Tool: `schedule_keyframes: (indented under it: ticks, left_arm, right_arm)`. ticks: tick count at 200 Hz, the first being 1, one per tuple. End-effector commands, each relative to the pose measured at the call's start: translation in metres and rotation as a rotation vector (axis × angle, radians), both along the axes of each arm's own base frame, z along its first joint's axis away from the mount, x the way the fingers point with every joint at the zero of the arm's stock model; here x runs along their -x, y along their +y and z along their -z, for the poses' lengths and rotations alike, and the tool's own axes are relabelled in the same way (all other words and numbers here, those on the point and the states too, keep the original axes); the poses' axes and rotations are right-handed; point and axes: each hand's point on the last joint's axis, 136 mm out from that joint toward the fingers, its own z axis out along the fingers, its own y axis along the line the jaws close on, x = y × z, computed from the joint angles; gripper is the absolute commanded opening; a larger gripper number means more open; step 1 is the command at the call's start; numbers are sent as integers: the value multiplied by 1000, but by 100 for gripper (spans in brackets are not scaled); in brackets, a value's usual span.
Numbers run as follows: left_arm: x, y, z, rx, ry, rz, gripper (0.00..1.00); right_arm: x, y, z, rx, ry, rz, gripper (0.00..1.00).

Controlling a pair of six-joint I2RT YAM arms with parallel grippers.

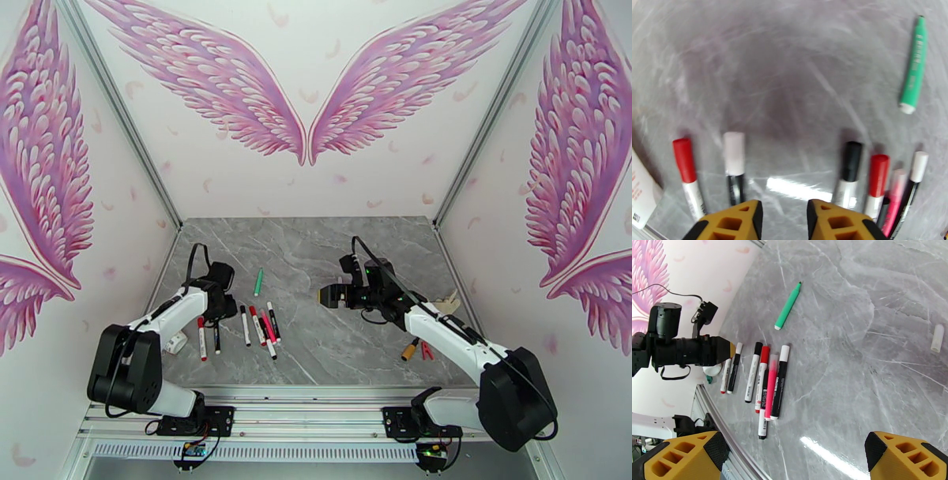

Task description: Open the pen caps

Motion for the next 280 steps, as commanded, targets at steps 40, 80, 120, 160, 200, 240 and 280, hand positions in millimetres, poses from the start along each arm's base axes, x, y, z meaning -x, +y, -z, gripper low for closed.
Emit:
schedule_keyframes:
  ticks: [40, 80, 120, 160, 200, 240, 280]
  left_arm:
    - [20, 40, 0, -81, 4, -124, 38]
    - [25, 54, 7, -70, 10, -164, 38]
    - [26, 61, 12, -77, 36, -169, 39]
    - [26, 62, 22, -75, 68, -162, 39]
    - [24, 61, 28, -71, 86, -160, 40]
    - [25, 61, 34, -72, 113, -164, 40]
    - [22, 57, 38, -53, 111, -166, 38]
  right_arm:
    - [5, 10, -4, -30, 10, -45, 98]
    - [1, 13, -5, -39, 16, -45, 97]
    - [-2, 18, -5, -49, 17, -48, 96]
    - [-3, 19, -4, -48, 19, -45, 96]
    - [-2, 18, 0, -44, 24, -37, 96]
    - [-2, 17, 1, -48, 28, -28, 95]
    - [-1, 16, 3, -45, 27, -22, 95]
